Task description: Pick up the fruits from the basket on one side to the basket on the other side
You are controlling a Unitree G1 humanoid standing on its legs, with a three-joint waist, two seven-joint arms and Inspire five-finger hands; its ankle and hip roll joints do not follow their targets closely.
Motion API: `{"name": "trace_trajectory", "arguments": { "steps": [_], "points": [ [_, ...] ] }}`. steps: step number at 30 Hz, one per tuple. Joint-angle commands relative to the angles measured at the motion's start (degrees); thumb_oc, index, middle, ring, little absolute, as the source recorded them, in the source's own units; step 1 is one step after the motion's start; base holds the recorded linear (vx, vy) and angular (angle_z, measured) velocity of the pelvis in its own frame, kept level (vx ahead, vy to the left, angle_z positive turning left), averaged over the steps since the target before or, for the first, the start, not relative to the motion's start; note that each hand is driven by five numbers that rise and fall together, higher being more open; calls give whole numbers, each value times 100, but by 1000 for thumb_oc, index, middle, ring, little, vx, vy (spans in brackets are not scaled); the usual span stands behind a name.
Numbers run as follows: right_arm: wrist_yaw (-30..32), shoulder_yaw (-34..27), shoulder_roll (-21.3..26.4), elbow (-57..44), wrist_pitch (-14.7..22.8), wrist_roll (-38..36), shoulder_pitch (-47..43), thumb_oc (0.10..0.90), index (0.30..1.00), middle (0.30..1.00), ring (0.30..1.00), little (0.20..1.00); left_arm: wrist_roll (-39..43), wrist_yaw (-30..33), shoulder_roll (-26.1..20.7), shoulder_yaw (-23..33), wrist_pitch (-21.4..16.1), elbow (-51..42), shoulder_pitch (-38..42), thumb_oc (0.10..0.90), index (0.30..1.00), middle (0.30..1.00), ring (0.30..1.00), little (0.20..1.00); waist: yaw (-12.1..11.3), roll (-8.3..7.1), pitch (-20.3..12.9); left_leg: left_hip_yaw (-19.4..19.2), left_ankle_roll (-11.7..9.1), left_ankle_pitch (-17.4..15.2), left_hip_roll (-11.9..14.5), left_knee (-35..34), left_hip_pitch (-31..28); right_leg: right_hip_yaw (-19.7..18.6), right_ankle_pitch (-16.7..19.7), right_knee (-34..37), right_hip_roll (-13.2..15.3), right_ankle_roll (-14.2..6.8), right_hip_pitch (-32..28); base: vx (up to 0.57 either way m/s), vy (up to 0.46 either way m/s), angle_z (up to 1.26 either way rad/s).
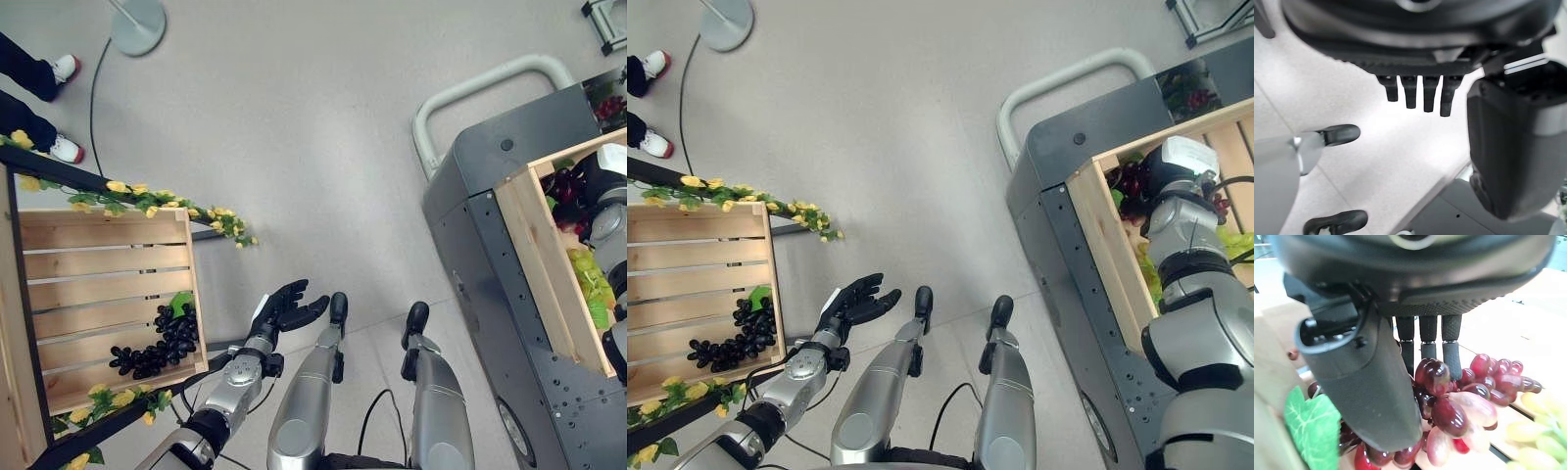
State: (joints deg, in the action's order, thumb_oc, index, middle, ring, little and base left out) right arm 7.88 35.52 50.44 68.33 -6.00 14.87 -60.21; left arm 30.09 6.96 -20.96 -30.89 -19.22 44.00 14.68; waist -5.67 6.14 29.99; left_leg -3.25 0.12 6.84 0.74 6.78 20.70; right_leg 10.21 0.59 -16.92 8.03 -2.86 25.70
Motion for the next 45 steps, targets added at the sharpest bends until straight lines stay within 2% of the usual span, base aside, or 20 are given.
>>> {"name": "trace_trajectory", "arguments": {
  "steps": [1, 9, 12, 17, 21, 25, 31, 35, 38, 45],
  "points": [
    [691, -287, 532, -135, 69, -423, -242, 400, 300, 300, 300, 300, 55, 15, -129, 195, -316, -198, -188, 800, 900, 900, 900, 900, 77, -180, -95, -109, 148, -702, -242, 970, 143, 100, -39, -203, -10, 136, -312, 47, 24, -2],
    [958, -763, 628, -590, 237, -1046, 219, 400, 300, 300, 300, 300, 65, -27, -120, 221, -306, -222, -209, 800, 900, 900, 900, 900, 176, -372, -282, -195, 158, -882, -188, 1021, -237, -2, -54, -32, -15, 147, -758, 23, 25, -2],
    [1018, -1021, 651, -865, 425, -1341, 569, 400, 300, 300, 300, 300, 204, -120, -93, 270, -338, -264, -250, 800, 900, 900, 900, 900, 217, -452, -392, -229, 173, -978, -177, 1028, -442, -35, -100, 24, -4, 163, -1003, 17, 46, -6],
    [1146, -1466, 581, -1267, 733, -1508, 1262, 400, 300, 300, 300, 300, 243, -318, -61, 340, -156, -346, -420, 800, 900, 900, 900, 900, 267, -566, -625, -228, 174, -1054, -145, 938, -852, -78, -117, 200, -10, 156, -1472, 85, 11, -5],
    [1094, -1766, 486, -1753, 895, -1688, 1775, 400, 300, 300, 300, 300, -95, -434, -75, 397, -60, -362, -672, 800, 900, 900, 900, 900, 324, -681, -1087, -184, 114, -915, -108, 310, -1491, -166, 10, 795, -71, 58, -2091, 175, 5, -10],
    [1199, -1910, 373, -2342, 921, -1768, 2148, 400, 300, 300, 300, 300, -303, -391, -202, 399, -126, -628, -847, 800, 900, 900, 900, 900, 361, -728, -1486, -119, 58, -730, -61, -313, -1880, -254, 203, 1247, -129, -45, -2345, 126, 13, -3],
    [1347, -2161, 199, -3147, 946, -1793, 2509, 400, 300, 300, 300, 300, -307, -375, -444, 534, -59, -1288, -809, 800, 900, 900, 900, 900, 358, -753, -1965, -55, -28, -492, 11, -1025, -2218, -262, 439, 1828, -206, -135, -2601, 69, 1, -1],
    [1230, -2287, 181, -3409, 989, -1857, 2558, 400, 300, 300, 300, 300, -399, -429, -537, 556, 75, -1605, -726, 800, 900, 900, 900, 900, 348, -761, -2122, -34, -73, -431, 41, -1178, -2262, -201, 543, 2082, -250, -160, -2714, 3, -10, 9],
    [1087, -2286, 156, -3591, 1082, -2203, 2384, 400, 300, 300, 300, 300, -485, -474, -629, 531, 127, -1827, -537, 800, 900, 900, 900, 900, 317, -759, -2219, 26, -109, -428, 52, -1178, -2198, -132, 554, 2179, -256, -165, -2731, -44, 4, 7],
    [-47, -2479, -303, -4319, 1082, -4142, 2356, 400, 300, 300, 300, 300, -1341, -471, -1051, 628, 549, -2534, 23, 800, 900, 900, 900, 900, 282, -742, -2405, 80, -99, -446, 62, -1178, -2391, -10, 445, 2151, -235, -146, -2980, 35, 18, 6]
  ]
}}
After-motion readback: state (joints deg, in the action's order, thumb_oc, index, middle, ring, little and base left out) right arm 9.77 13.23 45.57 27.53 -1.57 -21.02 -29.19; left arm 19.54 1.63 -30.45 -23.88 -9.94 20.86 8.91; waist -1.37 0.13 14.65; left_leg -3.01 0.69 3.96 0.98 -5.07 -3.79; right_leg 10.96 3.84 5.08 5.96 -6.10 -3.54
